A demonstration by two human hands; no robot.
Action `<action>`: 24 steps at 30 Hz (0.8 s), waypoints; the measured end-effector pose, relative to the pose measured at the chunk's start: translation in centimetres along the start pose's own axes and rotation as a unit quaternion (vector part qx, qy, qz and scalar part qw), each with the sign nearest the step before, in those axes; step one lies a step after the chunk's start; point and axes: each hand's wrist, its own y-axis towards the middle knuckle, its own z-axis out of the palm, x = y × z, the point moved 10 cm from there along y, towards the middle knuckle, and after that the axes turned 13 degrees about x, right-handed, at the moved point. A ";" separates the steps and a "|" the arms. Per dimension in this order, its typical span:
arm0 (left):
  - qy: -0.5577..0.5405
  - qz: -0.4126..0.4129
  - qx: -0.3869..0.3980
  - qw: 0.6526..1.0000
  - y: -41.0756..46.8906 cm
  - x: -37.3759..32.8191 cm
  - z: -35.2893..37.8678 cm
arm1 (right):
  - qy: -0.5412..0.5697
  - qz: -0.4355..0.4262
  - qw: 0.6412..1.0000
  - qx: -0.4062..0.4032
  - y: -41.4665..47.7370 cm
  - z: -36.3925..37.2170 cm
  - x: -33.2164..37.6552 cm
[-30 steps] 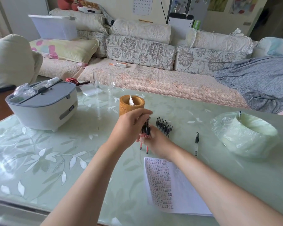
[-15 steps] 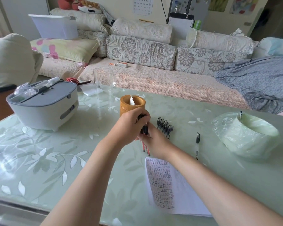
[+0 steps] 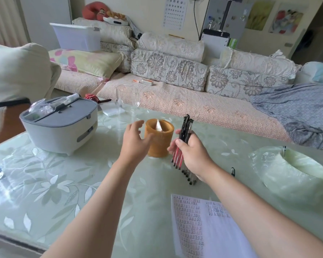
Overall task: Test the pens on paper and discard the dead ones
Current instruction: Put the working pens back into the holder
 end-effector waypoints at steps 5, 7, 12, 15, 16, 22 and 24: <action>-0.019 -0.024 0.085 0.996 1.5 0.8 2.5 | 0.014 -0.061 0.997 -0.055 5.5 -1.2 3.1; -0.038 0.013 0.076 0.996 1.9 0.4 2.7 | 0.013 -0.067 0.995 -0.069 7.6 -1.1 3.8; -0.045 0.010 0.056 0.997 2.8 1.8 2.8 | -0.002 -0.060 0.995 -0.079 11.8 0.1 3.8; -0.049 0.005 0.064 0.997 3.0 2.5 2.7 | -0.055 -0.052 0.994 -0.080 13.0 0.9 3.8; -0.052 0.005 0.065 0.997 3.0 2.7 2.6 | -0.072 -0.049 0.993 -0.079 13.2 1.1 3.7; -0.051 0.007 0.064 0.997 3.3 2.9 2.7 | -0.284 0.032 0.957 -0.040 14.0 2.6 1.4; -0.045 0.010 0.058 0.997 3.4 2.8 2.7 | -0.406 0.072 0.911 -0.031 13.6 2.6 0.6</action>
